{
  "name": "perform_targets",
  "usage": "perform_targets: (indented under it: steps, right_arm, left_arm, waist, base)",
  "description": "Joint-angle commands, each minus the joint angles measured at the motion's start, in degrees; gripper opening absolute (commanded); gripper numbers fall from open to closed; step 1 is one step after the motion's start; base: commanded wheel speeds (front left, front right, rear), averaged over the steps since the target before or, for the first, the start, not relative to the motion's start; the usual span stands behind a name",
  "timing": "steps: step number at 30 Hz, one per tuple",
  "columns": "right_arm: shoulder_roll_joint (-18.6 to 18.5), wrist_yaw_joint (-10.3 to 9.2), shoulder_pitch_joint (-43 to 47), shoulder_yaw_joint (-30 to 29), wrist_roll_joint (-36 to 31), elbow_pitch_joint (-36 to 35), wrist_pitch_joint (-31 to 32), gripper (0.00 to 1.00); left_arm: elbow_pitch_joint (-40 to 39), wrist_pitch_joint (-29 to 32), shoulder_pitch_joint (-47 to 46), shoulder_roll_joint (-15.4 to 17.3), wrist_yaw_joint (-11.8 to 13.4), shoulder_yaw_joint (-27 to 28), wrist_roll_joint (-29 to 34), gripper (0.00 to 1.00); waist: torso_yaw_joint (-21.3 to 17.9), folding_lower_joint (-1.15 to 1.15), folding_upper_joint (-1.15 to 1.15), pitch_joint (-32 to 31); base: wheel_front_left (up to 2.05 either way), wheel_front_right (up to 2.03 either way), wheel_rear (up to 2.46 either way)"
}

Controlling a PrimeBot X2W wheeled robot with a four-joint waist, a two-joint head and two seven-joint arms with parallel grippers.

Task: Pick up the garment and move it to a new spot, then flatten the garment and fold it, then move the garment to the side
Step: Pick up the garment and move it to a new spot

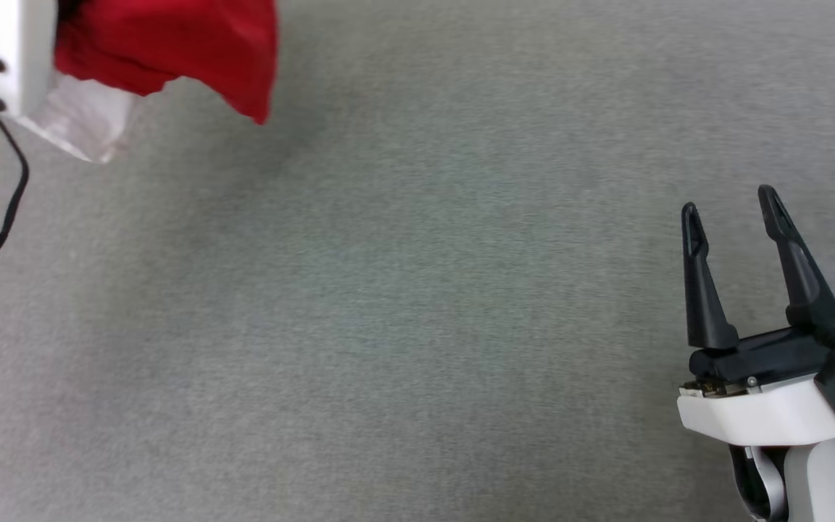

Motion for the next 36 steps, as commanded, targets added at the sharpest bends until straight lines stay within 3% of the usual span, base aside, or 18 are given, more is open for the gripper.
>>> perform_targets:
  steps: [1, 17, 29, 36]
  right_arm:
    - [0.16, -0.04, 0.80, -0.08, 0.63, 0.21, -0.12, 1.00]
    - [0.18, -0.03, 1.81, -0.89, 3.87, 0.74, -0.12, 1.00]
    - [0.17, -0.04, -0.06, -0.77, 5.31, 1.05, -0.12, 1.00]
    - [0.17, -0.03, -1.04, -0.76, 5.93, 1.66, -0.12, 1.00]
  left_arm:
    - [-1.43, 0.33, -1.41, -0.64, 0.02, -1.16, 0.37, 0.00]
    - [-10.89, -0.84, -5.06, -8.08, 0.01, -15.62, -0.75, 0.00]
    - [-8.41, -3.88, 2.21, -15.30, 0.00, -28.79, -1.22, 0.00]
    - [-3.49, -4.88, 9.52, -18.46, 0.00, -31.20, -0.76, 0.00]
  waist:
    - [-3.06, 0.00, 0.00, -1.61]
    - [-14.21, 0.00, 0.00, -2.34]
    - [-16.35, 0.00, 0.00, 0.64]
    - [-17.06, 0.00, 0.00, 2.37]
  base:
    - [0.00, 0.00, 0.00]
    - [0.00, 0.00, 0.00]
    - [0.00, 0.00, 0.00]
    - [0.00, 0.00, 0.00]
